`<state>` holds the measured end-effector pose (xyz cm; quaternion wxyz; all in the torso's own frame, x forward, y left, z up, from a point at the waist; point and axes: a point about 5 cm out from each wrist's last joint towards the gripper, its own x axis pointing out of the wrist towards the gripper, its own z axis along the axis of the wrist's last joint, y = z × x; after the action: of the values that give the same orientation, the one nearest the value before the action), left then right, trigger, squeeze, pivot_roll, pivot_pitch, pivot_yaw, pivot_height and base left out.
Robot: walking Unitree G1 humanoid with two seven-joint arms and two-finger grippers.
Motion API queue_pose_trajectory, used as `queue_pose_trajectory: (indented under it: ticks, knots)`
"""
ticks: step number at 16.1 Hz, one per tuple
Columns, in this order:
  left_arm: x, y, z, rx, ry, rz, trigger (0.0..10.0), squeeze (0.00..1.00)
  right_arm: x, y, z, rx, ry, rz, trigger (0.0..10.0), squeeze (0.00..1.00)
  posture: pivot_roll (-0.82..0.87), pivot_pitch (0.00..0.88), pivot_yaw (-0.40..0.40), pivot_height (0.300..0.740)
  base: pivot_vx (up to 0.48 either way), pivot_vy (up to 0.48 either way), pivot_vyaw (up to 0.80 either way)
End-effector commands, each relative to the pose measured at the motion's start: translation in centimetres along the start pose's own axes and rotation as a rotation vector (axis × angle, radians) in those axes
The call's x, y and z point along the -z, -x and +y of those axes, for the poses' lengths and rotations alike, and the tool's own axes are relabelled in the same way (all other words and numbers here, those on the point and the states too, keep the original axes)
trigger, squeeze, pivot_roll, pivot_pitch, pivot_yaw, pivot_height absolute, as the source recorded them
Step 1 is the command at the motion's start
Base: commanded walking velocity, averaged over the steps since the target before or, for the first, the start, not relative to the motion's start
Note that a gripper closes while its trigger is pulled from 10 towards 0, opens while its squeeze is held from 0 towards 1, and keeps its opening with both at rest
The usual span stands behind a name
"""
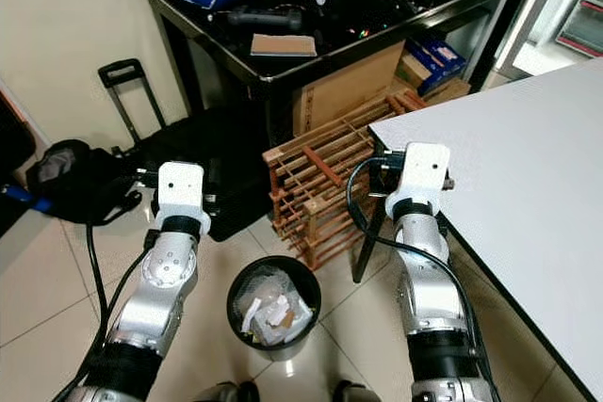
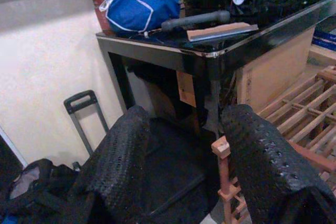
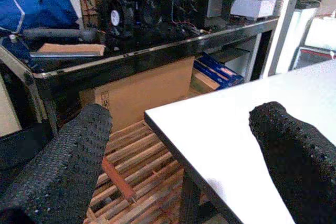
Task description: Picking trash to rubbish bin
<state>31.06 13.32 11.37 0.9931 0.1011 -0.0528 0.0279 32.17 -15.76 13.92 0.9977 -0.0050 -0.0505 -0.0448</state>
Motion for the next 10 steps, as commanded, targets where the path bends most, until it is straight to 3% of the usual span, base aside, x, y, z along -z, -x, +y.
queue_pose_trajectory:
  ticks: [1, 9, 10]
  knots:
    - [0.09, 0.32, -0.26, 0.021, -0.010, 0.013, 10.0, 0.00, -0.14, 0.16, 0.20, -0.014, -0.003, 0.003, 10.0, 0.00, -0.04, 0.149, 0.008, 0.740, 0.000, 0.000, 0.00]
    - [0.13, 1.00, 0.02, 0.029, -0.008, 0.015, 10.0, 0.00, -0.30, 0.36, 0.62, -0.030, -0.039, 0.005, 10.0, 0.00, -0.04, 0.155, 0.017, 0.740, 0.000, 0.000, 0.00]
    - [0.16, 0.93, 0.11, 0.031, -0.013, 0.016, 10.0, 0.00, -0.21, 0.34, 0.66, -0.029, -0.041, 0.011, 10.0, 0.00, -0.03, 0.155, 0.023, 0.740, 0.000, 0.000, -0.80]
